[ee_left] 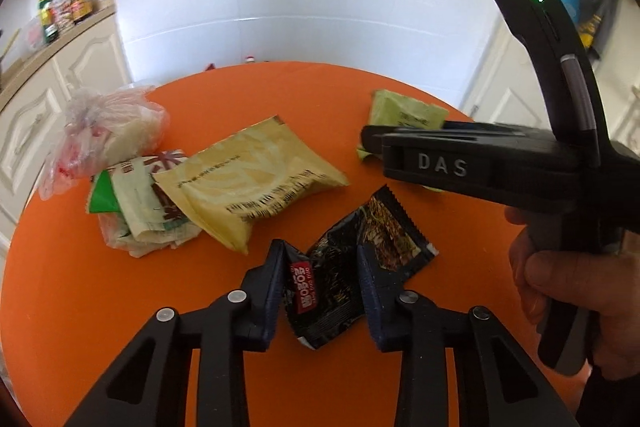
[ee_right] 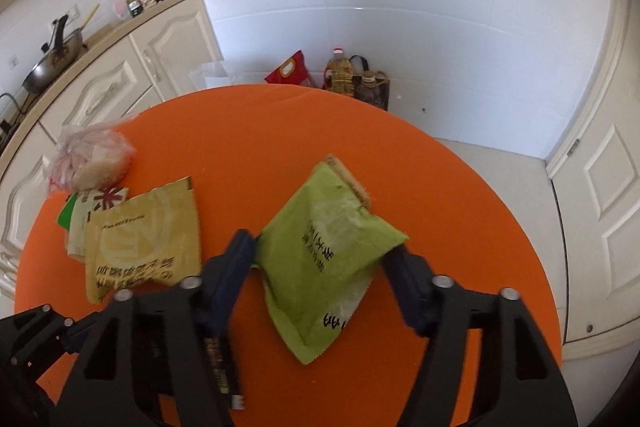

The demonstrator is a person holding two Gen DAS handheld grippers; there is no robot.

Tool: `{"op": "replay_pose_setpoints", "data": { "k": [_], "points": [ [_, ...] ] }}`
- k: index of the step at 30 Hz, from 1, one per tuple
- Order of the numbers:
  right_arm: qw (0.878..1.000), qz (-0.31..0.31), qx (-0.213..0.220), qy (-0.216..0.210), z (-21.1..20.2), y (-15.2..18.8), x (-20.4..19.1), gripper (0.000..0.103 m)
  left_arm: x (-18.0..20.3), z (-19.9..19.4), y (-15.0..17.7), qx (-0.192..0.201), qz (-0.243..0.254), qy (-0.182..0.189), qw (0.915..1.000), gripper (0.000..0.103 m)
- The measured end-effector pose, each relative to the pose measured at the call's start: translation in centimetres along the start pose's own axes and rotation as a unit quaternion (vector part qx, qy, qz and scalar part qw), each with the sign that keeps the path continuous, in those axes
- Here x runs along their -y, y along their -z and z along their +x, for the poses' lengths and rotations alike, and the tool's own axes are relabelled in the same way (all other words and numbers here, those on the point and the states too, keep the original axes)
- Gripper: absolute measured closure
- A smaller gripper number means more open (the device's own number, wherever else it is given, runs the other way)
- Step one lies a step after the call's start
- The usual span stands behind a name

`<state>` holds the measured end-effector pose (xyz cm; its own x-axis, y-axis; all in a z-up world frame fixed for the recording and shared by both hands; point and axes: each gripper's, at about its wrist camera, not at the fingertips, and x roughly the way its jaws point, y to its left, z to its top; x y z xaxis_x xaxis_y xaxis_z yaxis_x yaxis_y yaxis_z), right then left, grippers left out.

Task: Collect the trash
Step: 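Grasp the black snack packet with the left tool while the right tool grasps the green packet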

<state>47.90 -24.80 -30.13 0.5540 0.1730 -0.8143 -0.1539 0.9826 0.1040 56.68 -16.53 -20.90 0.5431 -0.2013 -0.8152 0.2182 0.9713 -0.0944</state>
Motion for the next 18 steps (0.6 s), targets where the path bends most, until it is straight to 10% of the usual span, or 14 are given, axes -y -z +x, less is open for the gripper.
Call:
{"op": "replay_pose_setpoints", "data": {
  "k": [8, 12, 18],
  "points": [
    [1.0, 0.025, -0.002, -0.015, -1.6, 0.9, 1.2, 0.072, 1.6, 6.3, -6.2, -0.001, 0.067, 0.022, 0.9975, 0.045],
    [0.999, 0.04, 0.005, -0.013, -2.8, 1.6, 2.1, 0.075, 1.4, 8.9, -9.4, 0.001, 0.045, 0.041, 0.9981, 0.08],
    [0.998, 0.061, 0.018, -0.01, -4.6, 2.2, 3.0, 0.081, 2.1, 12.5, -13.0, 0.008, 0.029, 0.062, 0.9976, 0.093]
  ]
}}
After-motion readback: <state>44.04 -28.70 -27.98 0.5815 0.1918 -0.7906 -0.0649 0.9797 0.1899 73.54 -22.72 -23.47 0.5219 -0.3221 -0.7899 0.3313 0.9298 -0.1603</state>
